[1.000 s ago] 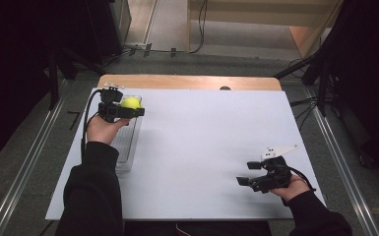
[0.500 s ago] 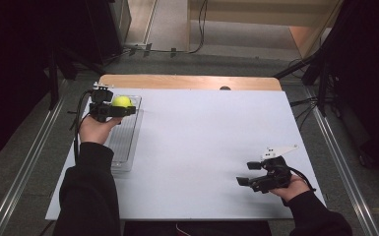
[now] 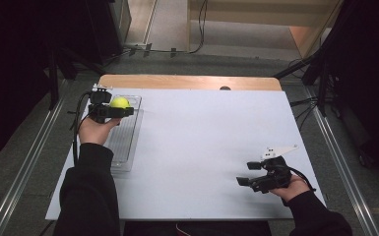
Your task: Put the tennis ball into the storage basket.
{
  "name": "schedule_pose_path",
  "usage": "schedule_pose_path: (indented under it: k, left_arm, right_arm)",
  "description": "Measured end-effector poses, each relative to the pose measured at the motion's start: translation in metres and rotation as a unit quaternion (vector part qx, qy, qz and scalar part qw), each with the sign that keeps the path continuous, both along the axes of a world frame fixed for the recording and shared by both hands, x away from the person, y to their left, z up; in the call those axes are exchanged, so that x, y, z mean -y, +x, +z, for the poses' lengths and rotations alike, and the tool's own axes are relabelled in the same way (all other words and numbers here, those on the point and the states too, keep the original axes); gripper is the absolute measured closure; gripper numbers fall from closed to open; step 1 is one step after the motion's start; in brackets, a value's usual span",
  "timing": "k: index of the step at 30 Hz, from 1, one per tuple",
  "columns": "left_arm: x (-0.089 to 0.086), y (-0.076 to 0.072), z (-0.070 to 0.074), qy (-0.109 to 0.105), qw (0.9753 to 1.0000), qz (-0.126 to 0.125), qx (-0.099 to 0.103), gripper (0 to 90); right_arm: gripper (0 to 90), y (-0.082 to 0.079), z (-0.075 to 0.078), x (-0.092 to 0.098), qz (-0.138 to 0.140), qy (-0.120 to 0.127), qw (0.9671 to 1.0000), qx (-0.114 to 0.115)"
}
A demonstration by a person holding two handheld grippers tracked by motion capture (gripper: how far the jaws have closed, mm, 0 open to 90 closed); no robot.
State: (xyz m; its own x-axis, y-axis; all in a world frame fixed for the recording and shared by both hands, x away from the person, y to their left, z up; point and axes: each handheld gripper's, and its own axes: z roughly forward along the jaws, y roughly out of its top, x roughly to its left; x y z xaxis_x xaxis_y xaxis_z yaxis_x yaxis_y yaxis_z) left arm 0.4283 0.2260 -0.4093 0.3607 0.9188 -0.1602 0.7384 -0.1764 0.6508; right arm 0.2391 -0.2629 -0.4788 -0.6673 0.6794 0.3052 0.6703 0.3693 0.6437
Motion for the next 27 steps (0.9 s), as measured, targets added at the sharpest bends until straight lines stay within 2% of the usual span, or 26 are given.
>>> schedule_pose_path:
  k: [19,22,27]
  left_arm:
    - [-0.001,0.004,-0.015,0.001,0.9997,0.01,-0.021,25.3]
    - [-0.001,0.004,-0.016,0.006,0.9996,0.011,-0.024,25.2]
    - [-0.001,0.005,-0.017,-0.002,0.9995,0.012,-0.028,24.4]
  right_arm:
    - [19.7,0.0,0.0,0.0,0.0,0.001,1.0,0.0]
    - [19.7,0.0,0.0,0.0,0.0,0.001,1.0,0.001]
    - [19.7,0.0,0.0,0.0,0.0,0.001,1.0,0.001]
